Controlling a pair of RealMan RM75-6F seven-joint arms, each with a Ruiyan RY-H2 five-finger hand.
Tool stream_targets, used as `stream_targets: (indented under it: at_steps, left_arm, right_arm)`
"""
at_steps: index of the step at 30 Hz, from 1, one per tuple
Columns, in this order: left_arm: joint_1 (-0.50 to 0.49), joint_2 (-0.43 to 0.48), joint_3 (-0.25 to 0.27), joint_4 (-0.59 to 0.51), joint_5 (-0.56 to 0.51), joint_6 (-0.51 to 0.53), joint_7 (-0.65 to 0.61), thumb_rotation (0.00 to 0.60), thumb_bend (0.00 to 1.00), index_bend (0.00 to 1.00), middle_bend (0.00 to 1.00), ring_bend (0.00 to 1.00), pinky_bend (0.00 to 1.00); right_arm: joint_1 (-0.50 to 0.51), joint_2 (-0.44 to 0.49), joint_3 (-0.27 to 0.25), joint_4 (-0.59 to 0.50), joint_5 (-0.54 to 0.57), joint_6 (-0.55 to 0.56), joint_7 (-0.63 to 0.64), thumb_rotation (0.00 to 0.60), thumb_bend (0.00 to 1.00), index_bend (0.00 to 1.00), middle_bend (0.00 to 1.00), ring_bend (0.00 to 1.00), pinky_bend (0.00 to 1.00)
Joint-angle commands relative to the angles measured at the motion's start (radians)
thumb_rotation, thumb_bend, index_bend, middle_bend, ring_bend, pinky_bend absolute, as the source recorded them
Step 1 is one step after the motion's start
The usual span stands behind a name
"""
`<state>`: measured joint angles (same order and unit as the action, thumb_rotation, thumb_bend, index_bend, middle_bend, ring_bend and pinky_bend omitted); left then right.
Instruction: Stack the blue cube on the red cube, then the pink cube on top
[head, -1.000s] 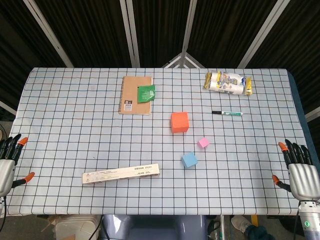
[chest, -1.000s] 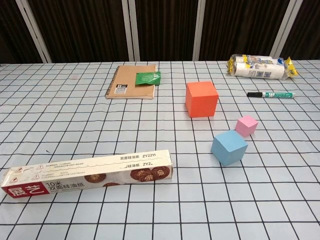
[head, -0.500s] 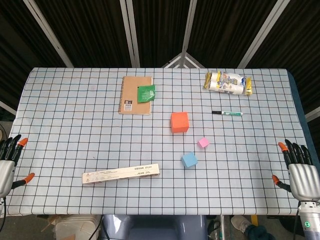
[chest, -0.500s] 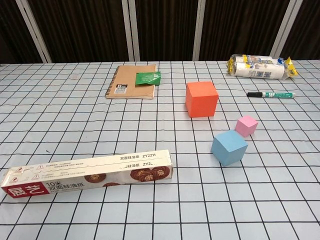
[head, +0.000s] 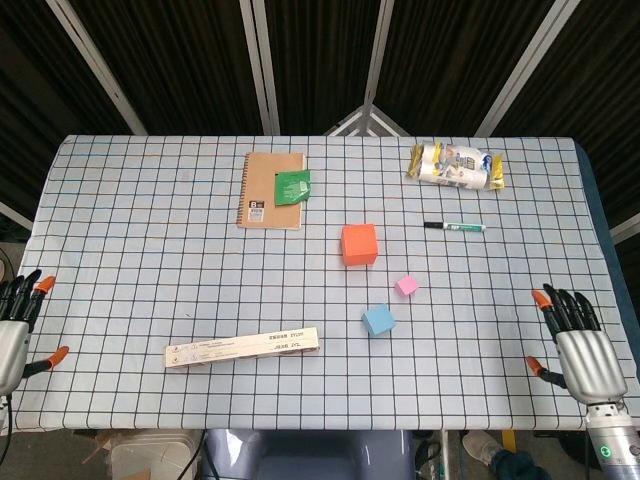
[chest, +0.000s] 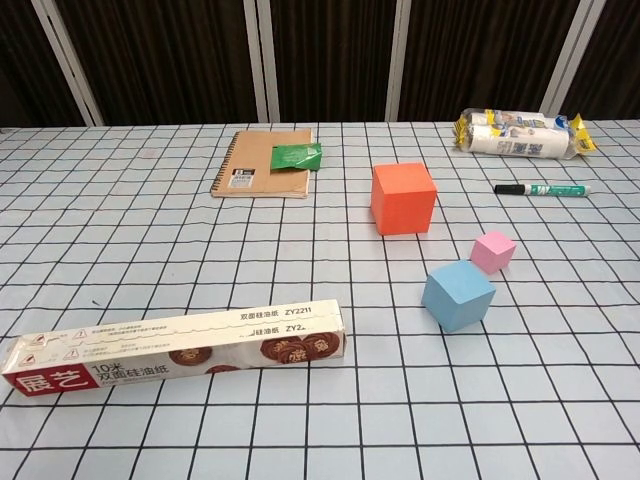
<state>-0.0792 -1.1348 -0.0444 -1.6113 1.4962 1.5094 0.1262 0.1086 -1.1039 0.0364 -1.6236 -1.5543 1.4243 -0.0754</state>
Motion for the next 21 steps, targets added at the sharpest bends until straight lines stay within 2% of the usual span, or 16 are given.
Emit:
stream_targets:
  at_steps: [1, 7, 9, 15, 21]
  left_arm:
    - [0.0, 0.0, -0.003, 0.001, -0.003, 0.002, 0.001, 0.6, 0.11, 0.03, 0.0, 0.0, 0.0]
    - [0.002, -0.002, -0.005, -0.002, -0.008, 0.004, 0.008, 0.6, 0.11, 0.03, 0.0, 0.0, 0.0]
    - [0.003, -0.004, -0.004, -0.004, -0.008, 0.006, 0.014, 0.6, 0.11, 0.03, 0.0, 0.0, 0.0]
    - [0.006, -0.007, -0.008, -0.005, -0.016, 0.011, 0.022, 0.6, 0.11, 0.03, 0.0, 0.0, 0.0]
    - [0.003, -0.008, -0.009, -0.006, -0.021, 0.005, 0.031, 0.6, 0.11, 0.03, 0.0, 0.0, 0.0]
  right_arm:
    - [0.031, 0.004, -0.008, -0.01, -0.048, -0.023, 0.001, 0.6, 0.26, 0.0, 0.0, 0.0, 0.0]
    - [0.147, 0.017, -0.013, -0.035, -0.097, -0.188, 0.022, 0.6, 0.26, 0.05, 0.0, 0.0, 0.0]
    - [0.194, 0.013, -0.003, -0.037, -0.072, -0.266, 0.019, 0.6, 0.26, 0.05, 0.0, 0.0, 0.0]
    - [0.283, -0.016, 0.033, -0.061, 0.006, -0.404, -0.073, 0.6, 0.26, 0.08, 0.0, 0.0, 0.0]
    - [0.349, -0.065, 0.064, -0.067, 0.077, -0.484, -0.121, 0.6, 0.26, 0.12, 0.0, 0.0, 0.0]
